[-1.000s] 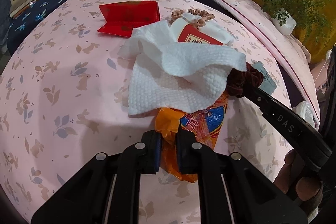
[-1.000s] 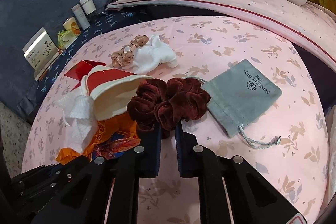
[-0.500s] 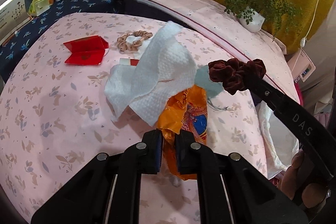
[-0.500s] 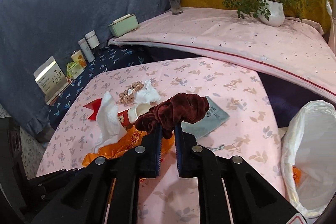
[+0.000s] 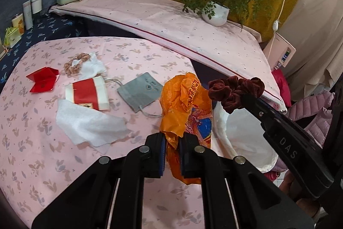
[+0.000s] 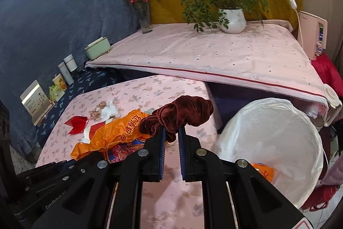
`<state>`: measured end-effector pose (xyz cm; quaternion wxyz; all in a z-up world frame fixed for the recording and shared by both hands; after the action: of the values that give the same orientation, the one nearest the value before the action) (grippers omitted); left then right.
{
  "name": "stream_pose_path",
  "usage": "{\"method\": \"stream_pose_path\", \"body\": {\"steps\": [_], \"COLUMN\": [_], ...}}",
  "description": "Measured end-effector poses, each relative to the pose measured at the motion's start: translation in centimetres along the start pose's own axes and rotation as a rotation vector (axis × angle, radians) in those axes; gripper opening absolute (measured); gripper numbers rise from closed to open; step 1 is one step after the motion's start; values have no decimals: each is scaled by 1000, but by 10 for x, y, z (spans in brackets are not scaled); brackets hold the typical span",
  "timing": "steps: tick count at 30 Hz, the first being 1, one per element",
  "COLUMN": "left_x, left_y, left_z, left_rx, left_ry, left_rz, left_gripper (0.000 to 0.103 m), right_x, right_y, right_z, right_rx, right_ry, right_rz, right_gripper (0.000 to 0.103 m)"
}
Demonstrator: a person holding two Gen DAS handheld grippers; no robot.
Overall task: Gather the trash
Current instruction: 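Carry the bag and scrunchie over the bin and open both tools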
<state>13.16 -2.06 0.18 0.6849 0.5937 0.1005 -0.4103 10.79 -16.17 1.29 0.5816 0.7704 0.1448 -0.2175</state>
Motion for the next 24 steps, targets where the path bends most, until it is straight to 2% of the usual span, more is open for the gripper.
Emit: {"method": "stream_pose_path", "body": {"steps": [10,18,20,21,23,24], "left_x": [28,47,50,51,53,53], "left_y": [-6,-17,-17,-18,-18,-18], "left_z": [75,110,112,112,110,109], "left_rx": [59,102,88,79,67,63], "left_ry": [-118,-160,-169,-169,-159,-150], "left_rz": [-46,-75,-74,-80,-83,-77], "left_gripper": [9,10,14,18,36,39], "right_x": [-26,-35,-35,-36,-37,-37], "right_y": [-9,-21,-21,-21,-21,-21], "right_z": [81,123,128,129,130,131], "right_rx": [84,131,135,134,138,143], "right_ry": [-125,-198,-216,-228,-240,-239], "right_rz": [2,-13,-8,-5,5,6], "right_gripper": [11,11,18,18,18,19]}}
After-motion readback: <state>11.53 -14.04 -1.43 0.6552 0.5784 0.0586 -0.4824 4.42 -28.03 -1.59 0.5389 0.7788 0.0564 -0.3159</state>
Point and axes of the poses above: each gripper's, at about its wrist camera, not at the fingertips, and x roughly the way its jaws point, z to its right, y to its top, the point moved 3 cm from there along x, roughly the way its jaws point, and after that the axes turned 8 degrees about z, right-handed, at the moved point
